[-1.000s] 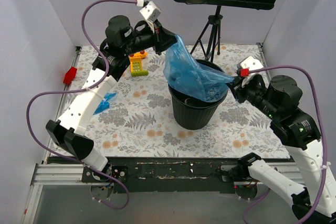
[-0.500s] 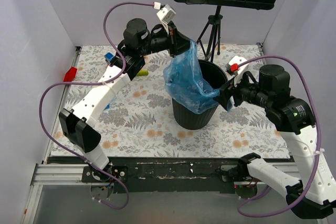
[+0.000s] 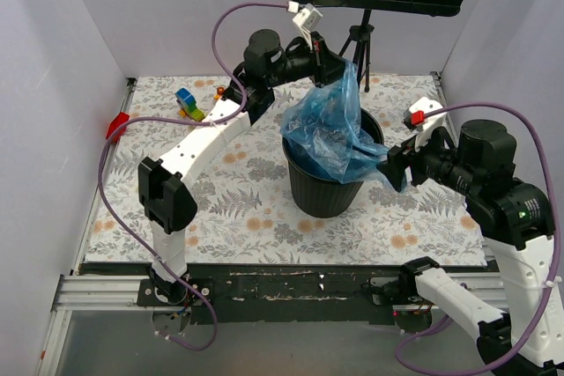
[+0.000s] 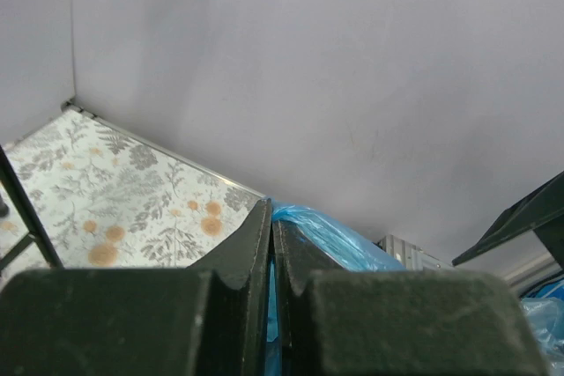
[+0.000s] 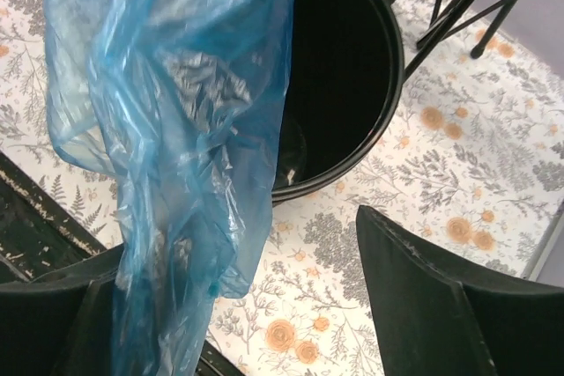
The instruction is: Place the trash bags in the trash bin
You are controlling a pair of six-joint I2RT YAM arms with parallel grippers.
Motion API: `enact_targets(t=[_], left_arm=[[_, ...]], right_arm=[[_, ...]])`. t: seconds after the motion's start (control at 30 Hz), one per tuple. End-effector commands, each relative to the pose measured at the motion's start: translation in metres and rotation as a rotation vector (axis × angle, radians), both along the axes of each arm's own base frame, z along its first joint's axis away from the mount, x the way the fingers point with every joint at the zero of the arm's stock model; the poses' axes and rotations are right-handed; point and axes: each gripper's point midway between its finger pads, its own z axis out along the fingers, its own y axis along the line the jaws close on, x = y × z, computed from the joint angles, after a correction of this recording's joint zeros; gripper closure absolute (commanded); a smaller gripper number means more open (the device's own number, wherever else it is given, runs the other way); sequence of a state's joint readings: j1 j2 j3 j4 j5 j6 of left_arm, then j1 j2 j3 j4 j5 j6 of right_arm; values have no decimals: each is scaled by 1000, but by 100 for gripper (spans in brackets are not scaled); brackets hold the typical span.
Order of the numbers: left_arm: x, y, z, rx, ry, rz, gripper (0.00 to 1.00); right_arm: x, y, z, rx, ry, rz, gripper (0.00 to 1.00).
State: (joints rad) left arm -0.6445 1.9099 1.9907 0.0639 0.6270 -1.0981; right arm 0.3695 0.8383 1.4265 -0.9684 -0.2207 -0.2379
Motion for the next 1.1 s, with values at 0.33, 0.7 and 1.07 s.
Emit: enact_targets(t=[0.33, 0.7, 1.07], left_arm=[[1, -32, 32, -76, -56, -19, 100], [-1, 18, 39, 50, -121, 149, 100], [-29, 100, 37, 223, -161, 247, 100]], right_arm=[[24, 14, 47, 70, -109, 33, 20], [41, -9, 23, -10, -134, -93, 99], [77, -18, 89, 30, -284, -208, 99]])
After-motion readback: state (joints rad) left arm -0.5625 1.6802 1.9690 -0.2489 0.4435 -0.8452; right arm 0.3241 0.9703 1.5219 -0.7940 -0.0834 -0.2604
